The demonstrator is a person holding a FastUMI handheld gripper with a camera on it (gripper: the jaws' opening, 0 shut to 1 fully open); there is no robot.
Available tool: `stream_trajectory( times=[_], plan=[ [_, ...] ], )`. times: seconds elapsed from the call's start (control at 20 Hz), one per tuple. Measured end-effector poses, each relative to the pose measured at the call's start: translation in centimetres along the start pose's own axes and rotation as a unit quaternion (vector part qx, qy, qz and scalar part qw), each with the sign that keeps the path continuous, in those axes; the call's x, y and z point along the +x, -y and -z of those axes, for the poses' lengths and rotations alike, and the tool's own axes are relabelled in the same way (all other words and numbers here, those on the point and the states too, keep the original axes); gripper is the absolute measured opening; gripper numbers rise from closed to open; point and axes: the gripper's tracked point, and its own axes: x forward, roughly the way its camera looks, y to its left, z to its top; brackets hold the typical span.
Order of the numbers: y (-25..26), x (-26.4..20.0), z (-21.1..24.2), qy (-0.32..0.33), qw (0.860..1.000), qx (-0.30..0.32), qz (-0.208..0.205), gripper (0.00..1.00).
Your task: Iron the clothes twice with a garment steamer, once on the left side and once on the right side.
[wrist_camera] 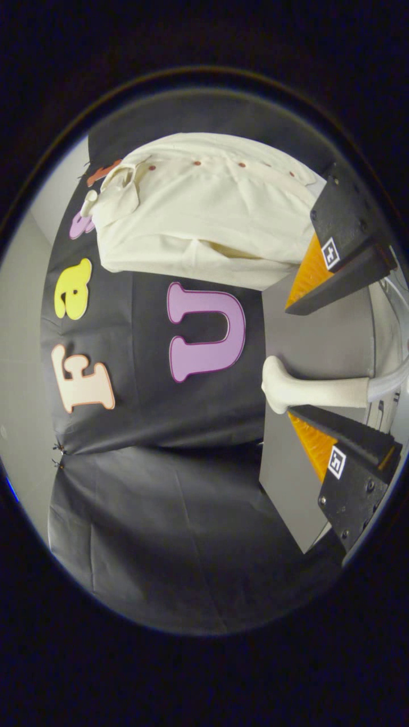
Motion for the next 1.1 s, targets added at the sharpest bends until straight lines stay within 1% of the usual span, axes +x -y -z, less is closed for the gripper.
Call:
stream_trajectory(
  times=[0.1,0.2,0.25,0.35,0.4,0.45,0.55,0.6,0.65,0.7,0.75,0.8,0.9,1.0,1.1],
  plan=[
    [-0.9,2.2,0.4,-0.007,1.0,-0.012,-0.01,0.96],
    [-2.0,4.5,2.9,-0.056,0.998,-0.007,-0.025,0.96],
    [-2.7,5.9,4.5,-0.088,0.995,0.0,-0.035,0.97],
    [-4.2,7.1,6.3,-0.125,0.991,0.007,-0.056,0.97],
    [-4.7,7.6,7.2,-0.144,0.987,-0.002,-0.067,0.97],
    [-4.4,8.7,7.8,-0.163,0.984,-0.021,-0.065,0.97],
    [-5.4,9.2,9.5,-0.209,0.974,-0.03,-0.084,0.98],
    [-5.5,9.3,10.3,-0.226,0.97,-0.028,-0.084,0.95],
    [-5.1,9.3,10.5,-0.234,0.969,-0.03,-0.069,0.93],
    [-4.4,9.1,9.8,-0.225,0.972,-0.035,-0.057,0.76],
    [-4.6,10.2,11.1,-0.234,0.97,-0.035,-0.06,0.59],
    [-4.7,9.6,10.3,-0.228,0.971,-0.028,-0.065,0.42],
    [-4.9,9.5,9.7,-0.21,0.975,-0.021,-0.073,0.4],
    [-4.9,9.6,8.0,-0.168,0.983,-0.009,-0.078,0.4],
    [-5.0,9.2,6.5,-0.143,0.985,0.025,-0.092,0.4]
  ],
)
